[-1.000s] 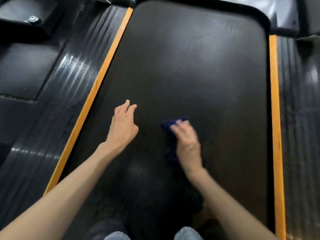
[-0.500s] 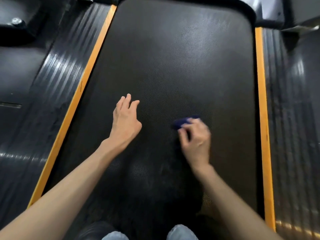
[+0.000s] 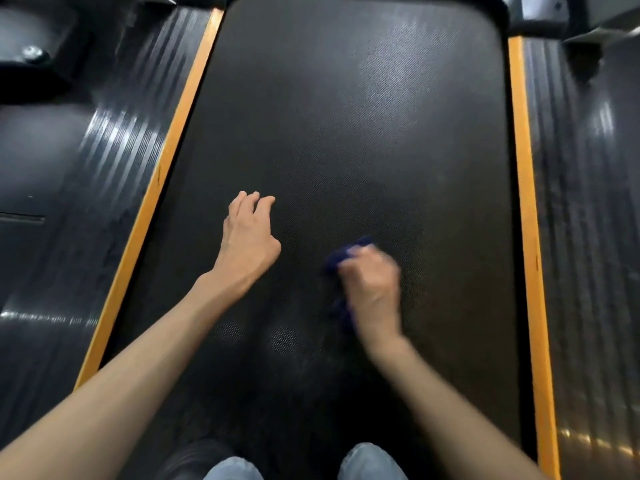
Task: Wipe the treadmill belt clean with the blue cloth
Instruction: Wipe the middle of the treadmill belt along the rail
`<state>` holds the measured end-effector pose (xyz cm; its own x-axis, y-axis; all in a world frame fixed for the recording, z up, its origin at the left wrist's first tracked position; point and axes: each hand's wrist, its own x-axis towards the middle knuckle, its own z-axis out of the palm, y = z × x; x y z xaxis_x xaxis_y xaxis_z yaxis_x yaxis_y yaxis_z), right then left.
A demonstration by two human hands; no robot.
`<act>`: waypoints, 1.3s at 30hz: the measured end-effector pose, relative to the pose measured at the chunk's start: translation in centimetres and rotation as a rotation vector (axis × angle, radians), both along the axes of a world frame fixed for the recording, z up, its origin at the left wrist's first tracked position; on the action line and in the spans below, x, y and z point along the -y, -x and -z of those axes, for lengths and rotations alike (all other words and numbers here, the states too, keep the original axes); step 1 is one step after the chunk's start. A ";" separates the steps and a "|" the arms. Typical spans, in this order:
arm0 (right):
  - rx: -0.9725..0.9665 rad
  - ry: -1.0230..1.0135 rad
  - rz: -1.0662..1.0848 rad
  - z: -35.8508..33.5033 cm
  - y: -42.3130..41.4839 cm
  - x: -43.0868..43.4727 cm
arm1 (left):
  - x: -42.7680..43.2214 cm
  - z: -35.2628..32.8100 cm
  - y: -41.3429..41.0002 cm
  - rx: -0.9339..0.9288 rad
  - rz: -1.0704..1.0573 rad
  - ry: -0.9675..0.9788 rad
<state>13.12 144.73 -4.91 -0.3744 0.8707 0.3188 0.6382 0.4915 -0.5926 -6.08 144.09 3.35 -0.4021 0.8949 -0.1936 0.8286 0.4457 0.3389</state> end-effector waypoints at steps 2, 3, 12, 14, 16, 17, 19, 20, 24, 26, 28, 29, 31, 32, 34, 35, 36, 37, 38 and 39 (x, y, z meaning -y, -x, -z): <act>0.129 -0.054 -0.381 0.6 2.4 5.6 | -0.4 -0.1 -0.3 0.003 0.003 0.004; 0.164 -0.092 -0.503 1.0 2.1 6.3 | -0.6 0.0 -0.6 0.008 0.010 0.003; 0.062 0.137 0.582 -1.1 -6.1 -10.7 | 0.6 -0.1 -0.2 -0.003 0.068 -0.027; 0.089 0.026 0.445 -0.7 -3.1 -8.9 | 0.2 0.1 0.2 -0.002 0.050 -0.029; 0.088 -0.007 0.169 -0.4 -0.4 -4.9 | -0.4 0.4 -0.2 0.022 0.032 -0.023; 0.145 -0.024 0.020 -0.4 0.5 -2.5 | -0.6 0.5 -0.8 0.038 0.032 -0.018; 0.240 -0.084 -0.285 0.4 0.2 0.3 | -1.0 0.9 -1.8 0.064 0.053 -0.018; 0.279 -0.092 -0.421 0.6 -1.0 0.0 | -1.0 1.1 -2.2 0.075 0.064 -0.015; 0.313 -0.271 -0.443 -0.3 -4.1 -8.4 | -1.0 1.4 -2.6 0.087 0.090 -0.013; 0.226 -0.174 -0.085 -1.1 -5.4 -13.6 | -1.0 1.2 -2.0 0.066 0.081 -0.026; 0.224 -0.032 0.214 -1.3 -5.6 -16.3 | -0.9 0.9 -1.2 0.038 0.067 -0.046; 0.212 0.022 0.284 -1.4 -4.9 -16.4 | -1.1 0.7 -1.0 0.035 0.055 -0.055; 0.107 0.152 0.231 -1.2 -1.6 -13.2 | -1.3 0.7 -0.9 0.037 0.035 -0.063; 0.087 0.184 0.119 -1.3 0.2 -10.7 | -1.6 0.7 -1.0 0.040 0.032 -0.072; 0.196 0.049 -0.166 -0.4 2.3 -6.4 | -2.4 1.0 -1.6 0.056 0.043 -0.084; 0.258 -0.001 -0.297 0.2 2.1 -5.6 | -2.7 1.1 -2.2 0.072 0.062 -0.081; 0.290 -0.048 -0.404 0.4 1.1 -6.5 | -2.9 1.2 -2.8 0.090 0.087 -0.081; 0.305 -0.124 -0.428 0.8 0.0 -8.5 | -3.1 1.3 -3.4 0.106 0.113 -0.087; 0.320 -0.112 -0.381 0.8 -1.2 -10.5 | -3.2 1.3 -3.8 0.116 0.136 -0.096; 0.293 -0.063 -0.257 0.3 -2.4 -12.5 | -3.3 1.3 -4.0 0.121 0.153 -0.101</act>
<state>15.54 157.19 -5.23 -0.6609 0.7187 0.2160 0.6270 0.6870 -0.3673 -2.08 147.34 2.01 -0.2396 0.9609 -0.1385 0.8343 0.2768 0.4768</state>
